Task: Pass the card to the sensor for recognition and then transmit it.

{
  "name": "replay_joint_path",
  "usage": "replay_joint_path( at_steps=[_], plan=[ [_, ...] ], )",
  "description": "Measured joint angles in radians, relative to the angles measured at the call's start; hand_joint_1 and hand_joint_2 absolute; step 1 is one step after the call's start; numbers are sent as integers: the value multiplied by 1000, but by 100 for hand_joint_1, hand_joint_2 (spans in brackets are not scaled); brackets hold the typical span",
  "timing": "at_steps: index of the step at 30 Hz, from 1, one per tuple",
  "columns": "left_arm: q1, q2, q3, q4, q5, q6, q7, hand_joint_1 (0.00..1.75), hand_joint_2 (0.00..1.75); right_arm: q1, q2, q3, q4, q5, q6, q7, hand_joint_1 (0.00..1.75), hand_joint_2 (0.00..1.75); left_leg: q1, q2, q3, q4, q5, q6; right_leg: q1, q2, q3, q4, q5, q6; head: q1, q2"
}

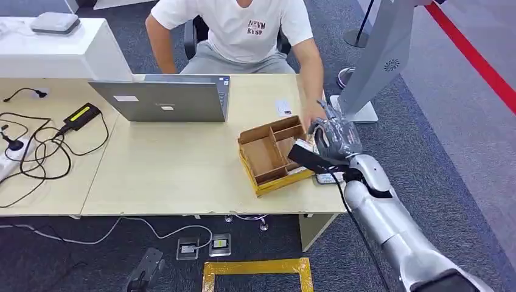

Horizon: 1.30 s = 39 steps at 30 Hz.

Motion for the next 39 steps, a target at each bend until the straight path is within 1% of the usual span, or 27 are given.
replay_joint_path(
  at_steps=[5,9,15,19,22,24,27,32,35,39],
  plan=[
    [-10,3,0,0,-17,-2,0,0,0,-35,-21,-34,-29,0,-2,0,175,175,0,0,-1,0,0,0,0,0,-1,0,0,0,0,0],
    [-19,5,-2,0,-37,-19,3,0,0,-101,-47,-66,-37,0,-3,-21,175,175,0,0,-1,0,0,0,0,0,-1,0,0,0,0,0],
    [-34,11,-3,0,-61,-23,22,0,0,-185,-86,-123,-54,10,0,-42,175,175,0,0,-1,0,0,0,-1,0,-1,0,0,0,0,0],
    [-42,17,-3,0,-77,-33,26,0,0,-246,-95,-147,-58,33,7,-55,175,175,0,0,-1,0,0,0,-1,0,-1,0,0,0,0,0],
    [-51,21,-4,0,-100,-51,36,0,0,-284,-95,-147,-48,61,11,-71,175,175,0,0,-1,0,0,0,0,0,-1,0,0,0,0,0],
    [-61,22,-4,0,-116,-65,48,0,0,-309,-89,-144,-21,86,14,-74,175,175,0,0,-2,0,0,0,0,-1,-1,1,0,0,0,0],
    [-75,22,-4,0,-131,-81,64,0,0,-361,-67,-140,43,120,40,-74,175,175,0,0,-2,0,0,0,0,-1,-1,1,0,0,0,0],
    [-81,26,-4,-6,-130,-84,65,0,0,-432,-29,-134,140,130,70,-59,175,175,1,0,-1,0,0,0,0,-1,-1,1,0,0,0,0],
    [-80,29,-4,-6,-127,-84,65,0,0,-453,-9,-131,185,138,83,-49,175,175,1,-1,-2,0,0,0,0,-1,-1,1,0,0,0,0],
    [-79,32,-4,-6,-122,-84,65,0,0,-461,10,-130,225,143,80,-47,175,175,0,-1,-2,0,0,0,0,-1,-1,1,0,0,0,0]
  ],
)
